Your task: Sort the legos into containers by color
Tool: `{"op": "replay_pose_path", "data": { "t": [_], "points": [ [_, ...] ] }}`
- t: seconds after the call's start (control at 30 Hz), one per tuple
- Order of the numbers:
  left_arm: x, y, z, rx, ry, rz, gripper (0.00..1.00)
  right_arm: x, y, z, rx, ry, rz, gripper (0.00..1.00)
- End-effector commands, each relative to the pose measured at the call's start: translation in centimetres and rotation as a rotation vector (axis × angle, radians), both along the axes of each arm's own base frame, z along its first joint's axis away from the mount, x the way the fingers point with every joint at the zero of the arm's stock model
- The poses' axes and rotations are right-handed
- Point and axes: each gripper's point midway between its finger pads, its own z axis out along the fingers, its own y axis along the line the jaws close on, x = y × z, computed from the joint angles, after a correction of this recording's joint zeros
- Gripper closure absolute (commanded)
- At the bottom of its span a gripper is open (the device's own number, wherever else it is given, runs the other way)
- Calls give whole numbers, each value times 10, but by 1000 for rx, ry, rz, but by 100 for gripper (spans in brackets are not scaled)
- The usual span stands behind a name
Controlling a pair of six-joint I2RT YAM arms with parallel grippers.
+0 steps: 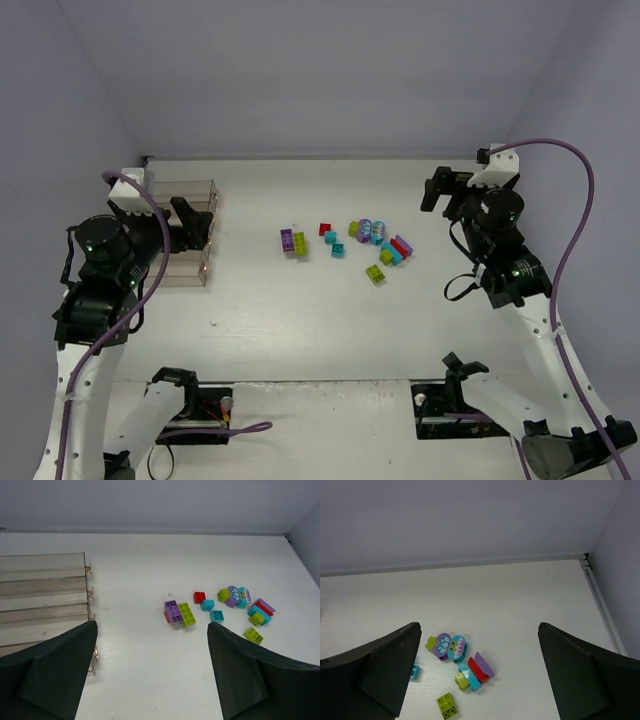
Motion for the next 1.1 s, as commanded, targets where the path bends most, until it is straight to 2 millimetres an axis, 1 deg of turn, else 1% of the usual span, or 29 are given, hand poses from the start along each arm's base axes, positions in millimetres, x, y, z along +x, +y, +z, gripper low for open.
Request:
{"op": "replay_pose_path", "data": {
  "t": [0.0, 0.13, 0.17, 0.2, 0.27, 0.3, 0.37, 0.4, 0.43, 0.47, 0.5, 0.53, 0.57, 0.6, 0.63, 0.67, 0.7, 0.73, 0.77, 0.8, 0.83, 0.87, 0.9, 0.93, 0.97, 1.03, 1.07],
  "points": [
    [12, -14, 24, -44, -85, -58, 16, -2, -4, 34, 24, -119, -25, 0],
    [18, -21, 21, -84, -78, -73, 16, -4, -5, 33, 24, -123, -25, 0],
    [21, -23, 23, -121, -81, -67, 16, -5, -5, 30, 20, -120, -23, 0],
    [26, -30, 17, -135, -57, -81, 16, -6, -3, 29, 20, -119, -14, 0],
    [33, -41, 11, -160, -24, -89, 16, -8, -3, 27, 22, -119, -9, 0],
    [40, -54, 1, -153, 7, -95, 16, -7, -8, 24, 28, -113, -40, 0],
    [48, -70, -8, -160, 35, -92, 16, -5, -12, 18, 38, -95, -72, 0],
    [60, -77, -16, -152, 44, -63, 16, -4, -13, 14, 41, -82, -80, 0],
    [58, -99, -20, -145, 58, -107, 16, -3, -13, 10, 40, -70, -84, 0],
    [62, -107, -24, -145, 74, -96, 16, -3, -13, 8, 44, -65, -86, 0],
    [73, -121, -43, -122, 126, -95, 16, -3, -12, 5, 53, -55, -87, 0],
    [76, -135, -42, -121, 137, -104, 16, -3, -12, 3, 56, -50, -89, 0],
    [80, -143, -49, -132, 169, -93, 16, -4, -12, 0, 62, -42, -92, 0],
    [94, -166, -79, -110, 248, -112, 16, -4, -11, -7, 83, -24, -93, 0],
    [93, -171, -72, -122, 240, -123, 16, -4, -11, -8, 83, -23, -93, 0],
    [102, -185, -93, -97, 283, -128, 16, -3, -11, -11, 91, -15, -96, 0],
    [105, -195, -101, -87, 302, -138, 16, -4, -10, -21, 92, 25, -100, 0],
    [104, -209, -108, -70, 319, -162, 16, -3, -10, -25, 93, 40, -100, 0],
    [107, -221, -105, -63, 316, -178, 16, -4, -10, -30, 90, 61, -102, 0],
    [113, -232, -126, -24, 355, -180, 16, -4, -10, -34, 101, 76, -107, 0],
    [111, -243, -134, 7, 375, -193, 16, -4, -9, -39, 99, 94, -109, 0],
    [119, -256, -144, 29, 393, -200, 16, -4, -9, -41, 101, 102, -108, 0],
    [121, -263, -149, 41, 401, -204, 16, -5, -9, -44, 107, 110, -110, 0],
    [122, -268, -157, 62, 422, -205, 16, -5, -9, -48, 110, 120, -112, 0],
    [126, -280, -167, 76, 437, -214, 16, -6, -10, -51, 111, 126, -119, 0],
    [128, -287, -181, 98, 471, -213, 16, -8, -10, -55, 117, 138, -122, 0],
    [132, -294, -191, 111, 489, -212, 16, -8, -10, -57, 119, 141, -122, 0]
  ]
}}
